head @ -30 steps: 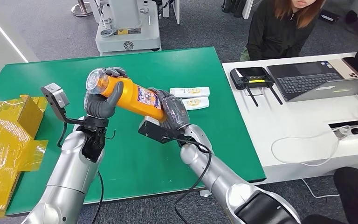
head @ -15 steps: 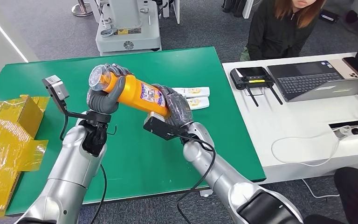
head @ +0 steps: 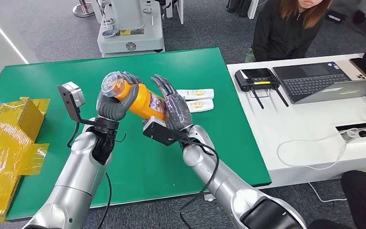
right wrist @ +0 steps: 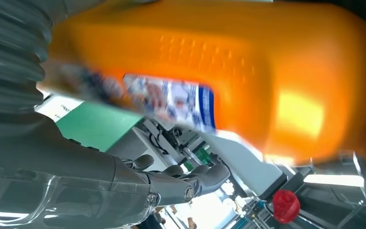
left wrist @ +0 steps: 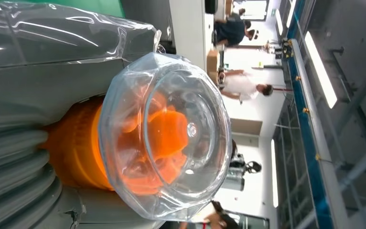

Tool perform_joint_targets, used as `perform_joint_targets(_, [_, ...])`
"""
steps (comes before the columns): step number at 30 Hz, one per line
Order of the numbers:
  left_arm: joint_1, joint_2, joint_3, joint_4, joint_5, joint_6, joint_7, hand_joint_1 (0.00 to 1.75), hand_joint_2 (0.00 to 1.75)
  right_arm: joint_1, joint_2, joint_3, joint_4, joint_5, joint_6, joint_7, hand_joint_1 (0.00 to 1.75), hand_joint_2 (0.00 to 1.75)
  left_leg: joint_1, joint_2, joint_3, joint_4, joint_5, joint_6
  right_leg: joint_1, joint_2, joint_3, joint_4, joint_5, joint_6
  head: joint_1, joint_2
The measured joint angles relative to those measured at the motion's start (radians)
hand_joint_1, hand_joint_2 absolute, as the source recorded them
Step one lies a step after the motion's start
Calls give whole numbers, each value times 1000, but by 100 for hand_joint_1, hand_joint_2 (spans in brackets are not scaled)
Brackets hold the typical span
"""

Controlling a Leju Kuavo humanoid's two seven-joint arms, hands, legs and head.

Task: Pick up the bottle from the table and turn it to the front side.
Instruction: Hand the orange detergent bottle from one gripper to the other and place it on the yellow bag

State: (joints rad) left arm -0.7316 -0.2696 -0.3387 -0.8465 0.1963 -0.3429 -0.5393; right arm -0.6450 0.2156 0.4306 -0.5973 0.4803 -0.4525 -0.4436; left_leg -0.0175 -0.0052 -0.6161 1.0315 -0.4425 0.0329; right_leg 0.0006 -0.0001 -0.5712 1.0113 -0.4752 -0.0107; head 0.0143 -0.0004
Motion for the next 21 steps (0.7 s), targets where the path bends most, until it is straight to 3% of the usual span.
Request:
perform_joint_targets(6, [5, 34, 0, 0, -95, 54, -31, 175, 175, 70, -15, -8, -103, -31, 1, -19, 0, 175, 0, 0, 0, 0, 0, 0, 0, 0, 0, 0, 0, 0, 0, 0])
perform_joint_targets(11, [4, 64, 0, 0, -260, 163, -58, 175, 175, 154, -30, -7, -233, -58, 1, -31, 0, 175, 0, 0, 0, 0, 0, 0, 0, 0, -1, 0, 0, 0, 0, 0])
perform_joint_targets(21, [-54, 137, -28, -20, -504, 263, -112, 175, 175, 269, -68, 4, -425, -87, -48, -42, 0, 175, 0, 0, 0, 0, 0, 0, 0, 0, -1, 0, 0, 0, 0, 0])
